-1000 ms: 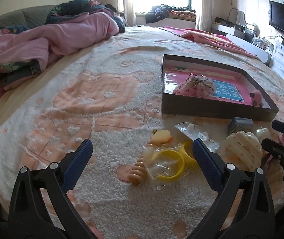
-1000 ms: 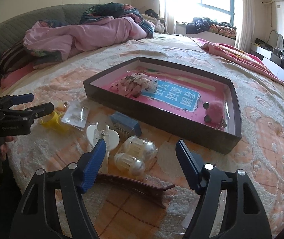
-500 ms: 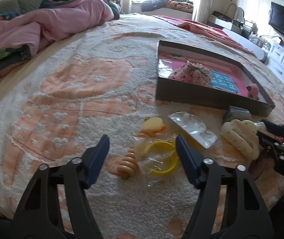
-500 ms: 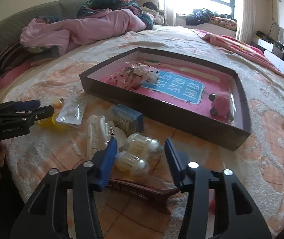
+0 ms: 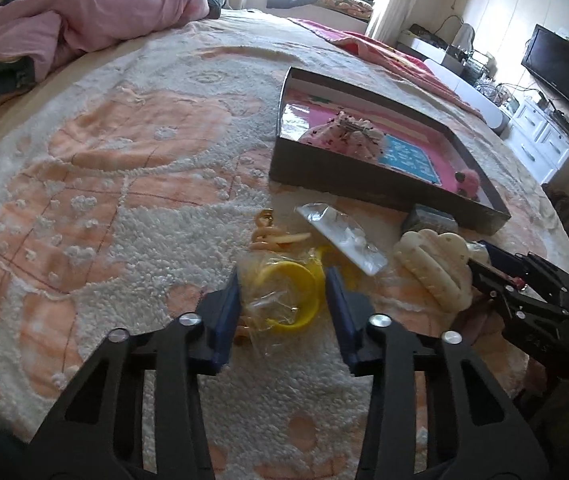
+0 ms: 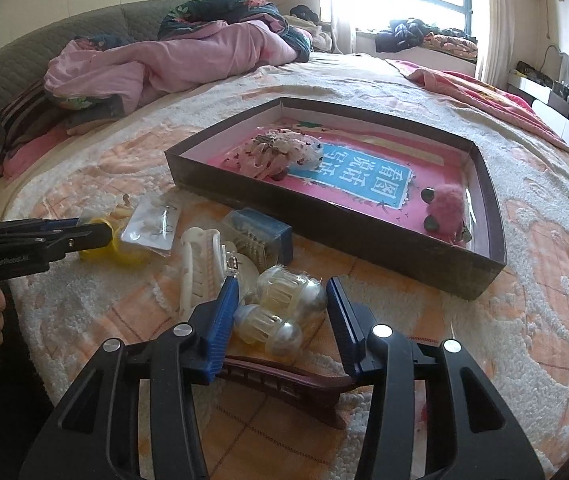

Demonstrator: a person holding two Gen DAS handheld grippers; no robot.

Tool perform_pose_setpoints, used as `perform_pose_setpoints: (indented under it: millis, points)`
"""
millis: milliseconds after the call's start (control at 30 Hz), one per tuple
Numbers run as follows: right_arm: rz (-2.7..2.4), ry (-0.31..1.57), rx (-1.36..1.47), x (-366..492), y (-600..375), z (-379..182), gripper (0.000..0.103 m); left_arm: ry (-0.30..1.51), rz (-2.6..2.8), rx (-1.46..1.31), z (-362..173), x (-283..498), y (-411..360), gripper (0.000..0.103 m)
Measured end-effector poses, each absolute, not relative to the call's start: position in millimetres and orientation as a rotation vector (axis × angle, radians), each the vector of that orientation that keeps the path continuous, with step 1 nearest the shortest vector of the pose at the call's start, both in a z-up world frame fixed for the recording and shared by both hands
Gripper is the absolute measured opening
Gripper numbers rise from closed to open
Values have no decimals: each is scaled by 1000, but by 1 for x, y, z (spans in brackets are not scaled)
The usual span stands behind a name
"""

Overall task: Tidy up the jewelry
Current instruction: 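Grasp the bagged yellow bangles with the left gripper while the right grasps the pearl earring package, then carry the bangles and pearl earring package over the pink tray with both tools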

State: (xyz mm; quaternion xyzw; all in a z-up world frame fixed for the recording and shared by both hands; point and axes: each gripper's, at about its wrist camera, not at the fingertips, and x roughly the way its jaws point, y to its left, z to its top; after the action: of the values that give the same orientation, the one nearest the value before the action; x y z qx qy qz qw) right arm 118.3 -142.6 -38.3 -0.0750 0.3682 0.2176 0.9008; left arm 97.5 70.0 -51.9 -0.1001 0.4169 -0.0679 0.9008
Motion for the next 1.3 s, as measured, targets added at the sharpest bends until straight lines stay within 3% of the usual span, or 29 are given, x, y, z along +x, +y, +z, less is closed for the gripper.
perform_pose_setpoints:
  millis: [67, 567, 1300]
  points:
    - [453, 761, -152, 118, -143, -38, 43, 861, -152, -222, -50, 94, 70, 21]
    - [456, 725, -136, 112, -148, -27, 43, 781, -242, -190, -31, 72, 45, 4]
    - [377, 648, -34, 116, -190, 3, 42, 616, -278, -118, 25, 94, 16, 4]
